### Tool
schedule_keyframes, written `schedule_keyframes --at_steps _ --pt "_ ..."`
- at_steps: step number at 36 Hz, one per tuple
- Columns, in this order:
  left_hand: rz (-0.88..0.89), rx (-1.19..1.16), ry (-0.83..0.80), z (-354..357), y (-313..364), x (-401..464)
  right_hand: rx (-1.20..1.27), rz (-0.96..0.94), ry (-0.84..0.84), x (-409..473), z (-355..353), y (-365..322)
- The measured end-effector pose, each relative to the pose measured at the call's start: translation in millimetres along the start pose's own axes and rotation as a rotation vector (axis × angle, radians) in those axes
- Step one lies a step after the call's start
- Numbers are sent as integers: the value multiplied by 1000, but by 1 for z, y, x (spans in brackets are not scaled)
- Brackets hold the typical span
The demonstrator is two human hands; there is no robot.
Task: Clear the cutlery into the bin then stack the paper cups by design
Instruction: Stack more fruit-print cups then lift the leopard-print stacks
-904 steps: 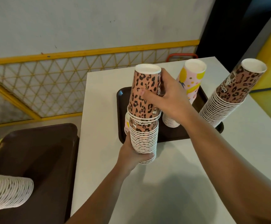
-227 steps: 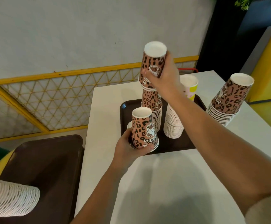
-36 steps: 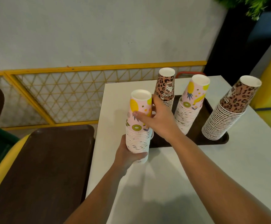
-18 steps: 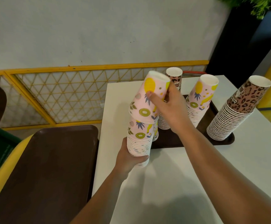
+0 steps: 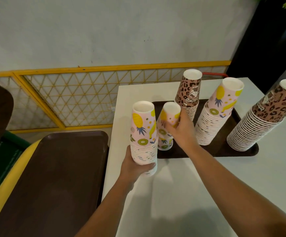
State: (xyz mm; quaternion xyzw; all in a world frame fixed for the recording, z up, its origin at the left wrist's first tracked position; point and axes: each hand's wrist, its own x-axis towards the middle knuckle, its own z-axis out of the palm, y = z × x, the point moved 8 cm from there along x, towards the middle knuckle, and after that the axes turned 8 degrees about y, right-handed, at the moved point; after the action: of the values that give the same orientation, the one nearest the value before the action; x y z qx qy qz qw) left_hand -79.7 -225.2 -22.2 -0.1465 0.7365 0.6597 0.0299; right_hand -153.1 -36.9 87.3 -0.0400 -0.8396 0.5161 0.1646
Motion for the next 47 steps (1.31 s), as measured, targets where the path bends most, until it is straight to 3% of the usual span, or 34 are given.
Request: schedule_keyframes --at_steps 4,7,11,16,18,36,43,47 --pt "13 3 -12 4 3 0 -81 54 -95 -6 13 25" --pt "18 17 -17 7 5 1 -115 18 -56 -7 7 20" --pt "17 24 -11 11 6 3 104 -65 38 -8 -12 -23" --pt "1 -5 -9 19 7 4 176 -121 -302 -16 3 -63" --pt "0 -8 -14 22 8 2 159 -126 -327 -19 6 -66" --pt "-16 1 -12 22 10 -5 263 -161 -84 -9 -23 -86" --pt "-15 31 37 16 8 -5 526 -18 207 11 -52 -74" --pt "-27 32 63 9 5 -3 481 3 333 17 -57 -51"
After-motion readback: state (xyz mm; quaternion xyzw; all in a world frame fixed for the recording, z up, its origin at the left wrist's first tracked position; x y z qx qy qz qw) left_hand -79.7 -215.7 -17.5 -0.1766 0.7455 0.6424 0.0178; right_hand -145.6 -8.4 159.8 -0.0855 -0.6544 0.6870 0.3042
